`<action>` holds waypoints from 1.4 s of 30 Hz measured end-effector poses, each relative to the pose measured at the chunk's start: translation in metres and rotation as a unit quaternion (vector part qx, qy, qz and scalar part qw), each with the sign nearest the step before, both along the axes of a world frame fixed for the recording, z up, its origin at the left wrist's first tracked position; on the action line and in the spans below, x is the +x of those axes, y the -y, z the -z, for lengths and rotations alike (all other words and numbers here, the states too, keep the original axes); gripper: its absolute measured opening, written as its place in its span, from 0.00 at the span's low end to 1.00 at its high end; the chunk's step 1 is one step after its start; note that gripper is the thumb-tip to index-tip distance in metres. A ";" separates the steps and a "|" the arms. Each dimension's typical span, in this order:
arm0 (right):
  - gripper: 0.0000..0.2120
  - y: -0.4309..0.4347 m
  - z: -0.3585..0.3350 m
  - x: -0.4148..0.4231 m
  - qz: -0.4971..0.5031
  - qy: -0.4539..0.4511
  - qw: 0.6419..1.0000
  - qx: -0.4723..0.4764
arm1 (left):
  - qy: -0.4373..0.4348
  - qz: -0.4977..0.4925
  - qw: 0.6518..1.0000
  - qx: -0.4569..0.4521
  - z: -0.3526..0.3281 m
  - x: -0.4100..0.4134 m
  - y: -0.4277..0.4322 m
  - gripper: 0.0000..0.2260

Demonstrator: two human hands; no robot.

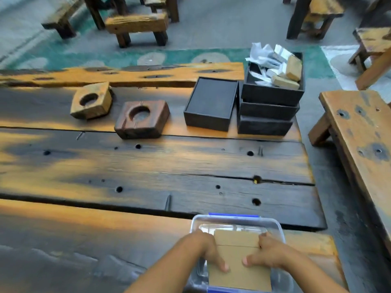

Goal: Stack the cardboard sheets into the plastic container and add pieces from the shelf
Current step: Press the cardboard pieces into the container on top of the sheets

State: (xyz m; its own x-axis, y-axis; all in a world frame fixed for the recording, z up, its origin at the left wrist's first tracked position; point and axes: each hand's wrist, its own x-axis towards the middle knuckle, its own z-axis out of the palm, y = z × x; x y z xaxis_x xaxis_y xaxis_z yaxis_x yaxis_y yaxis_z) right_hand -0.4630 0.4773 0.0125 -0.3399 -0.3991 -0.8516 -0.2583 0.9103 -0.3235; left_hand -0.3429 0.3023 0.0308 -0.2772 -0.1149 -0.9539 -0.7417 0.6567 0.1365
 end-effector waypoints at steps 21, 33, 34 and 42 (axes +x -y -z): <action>0.56 -0.004 -0.006 0.007 0.051 0.025 0.998 -0.009 | -0.037 0.016 0.998 -0.038 0.008 0.011 -0.010 0.51; 0.34 -0.009 0.000 0.026 0.066 -0.107 0.992 -0.017 | -0.167 -0.097 0.977 -0.087 0.014 0.028 -0.032 0.40; 0.31 -0.011 0.001 0.030 0.067 -0.118 0.990 -0.022 | -0.184 -0.107 0.973 -0.090 0.014 0.032 -0.033 0.36; 0.34 -0.016 -0.006 0.032 0.091 -0.075 0.989 -0.087 | -0.174 -0.092 0.980 -0.028 0.006 0.032 -0.023 0.33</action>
